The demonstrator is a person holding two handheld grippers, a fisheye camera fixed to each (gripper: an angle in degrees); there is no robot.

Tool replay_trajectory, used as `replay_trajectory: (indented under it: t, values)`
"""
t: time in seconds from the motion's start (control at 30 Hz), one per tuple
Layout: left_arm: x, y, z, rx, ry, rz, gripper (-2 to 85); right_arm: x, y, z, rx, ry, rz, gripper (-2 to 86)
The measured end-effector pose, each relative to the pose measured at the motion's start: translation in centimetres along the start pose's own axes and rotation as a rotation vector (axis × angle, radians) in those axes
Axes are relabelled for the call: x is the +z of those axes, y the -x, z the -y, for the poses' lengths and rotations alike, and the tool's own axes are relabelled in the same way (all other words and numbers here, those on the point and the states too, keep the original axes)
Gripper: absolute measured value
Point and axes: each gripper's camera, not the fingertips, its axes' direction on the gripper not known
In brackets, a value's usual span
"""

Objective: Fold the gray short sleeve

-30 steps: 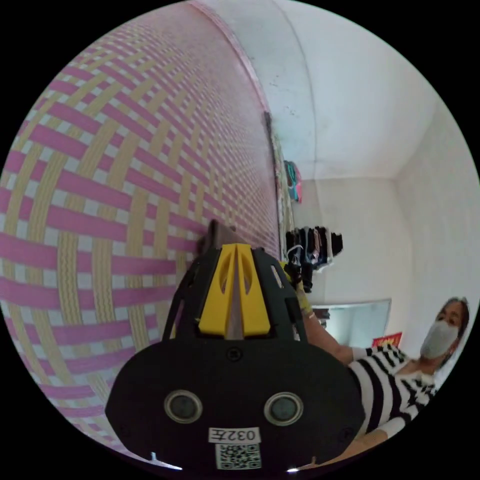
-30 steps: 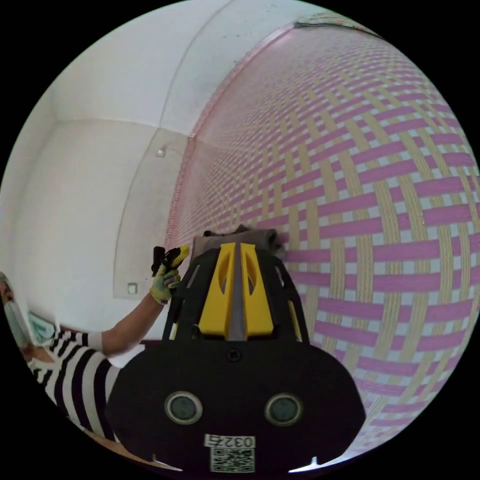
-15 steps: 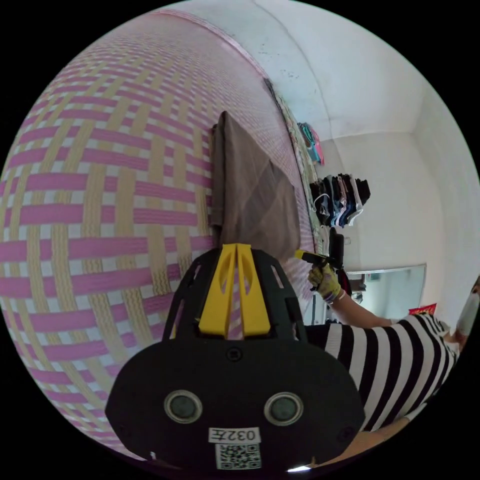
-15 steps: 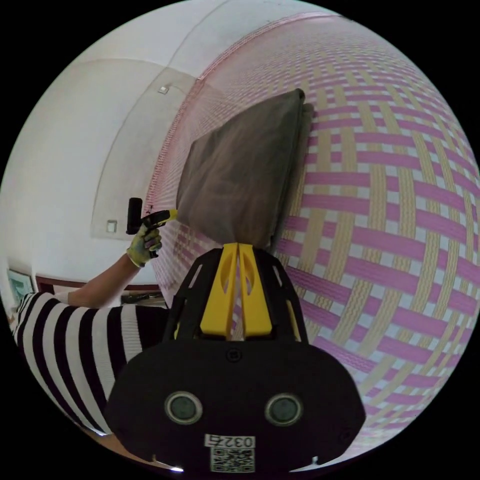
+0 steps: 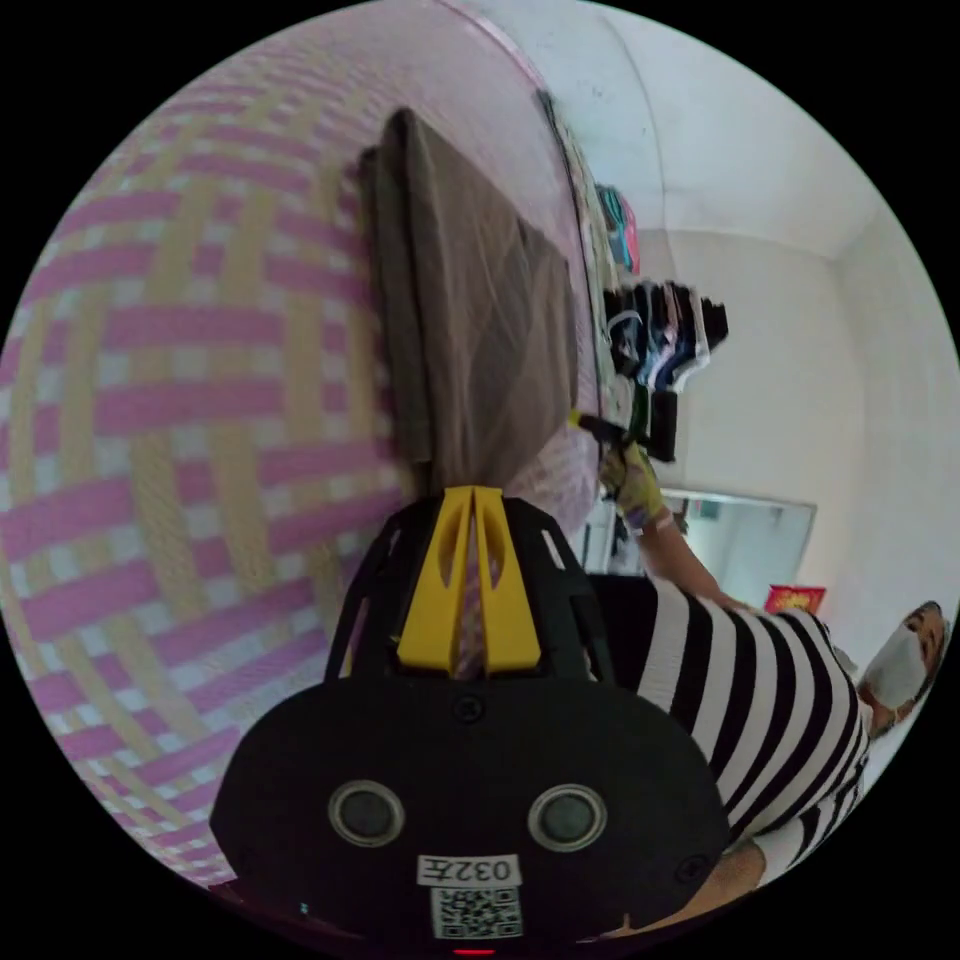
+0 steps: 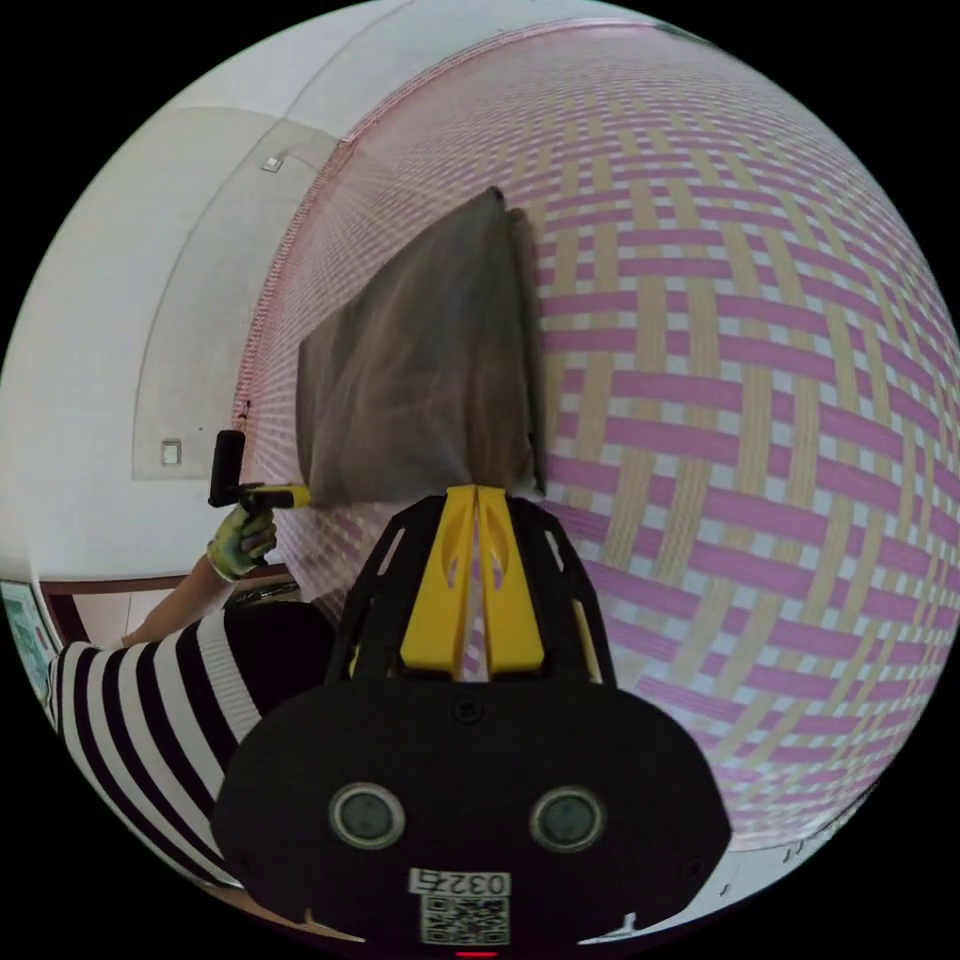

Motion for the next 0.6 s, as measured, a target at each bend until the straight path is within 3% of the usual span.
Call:
replay_trajectory:
  t: [0.07, 0.13, 0.33, 0.43, 0.6]
  values:
    - [4.2, 0.1, -2.0, 0.019, 0.195, -0.088, -0.8, -1.0, -1.9, -1.0, 0.02, 0.0, -0.027, -0.1]
    - [5.3, -1.1, -3.8, 0.097, 0.204, -0.068, -0.7, -2.4, -3.6, -2.1, 0.035, -0.044, -0.042, 1.7]
    - [-2.3, 3.9, -6.2, -0.076, -0.344, -0.187, 3.2, -4.5, -11.5, -4.2, 0.177, -0.169, 0.151, 7.0]
    - [-3.8, 6.8, -3.7, -0.17, -0.364, -0.179, 8.0, -3.5, -14.9, -2.9, 0.248, -0.171, 0.276, 8.7]
    - [-4.3, 8.3, 2.1, -0.18, -0.342, -0.101, 8.1, -2.0, -18.0, -0.5, 0.295, -0.172, 0.365, 9.6]
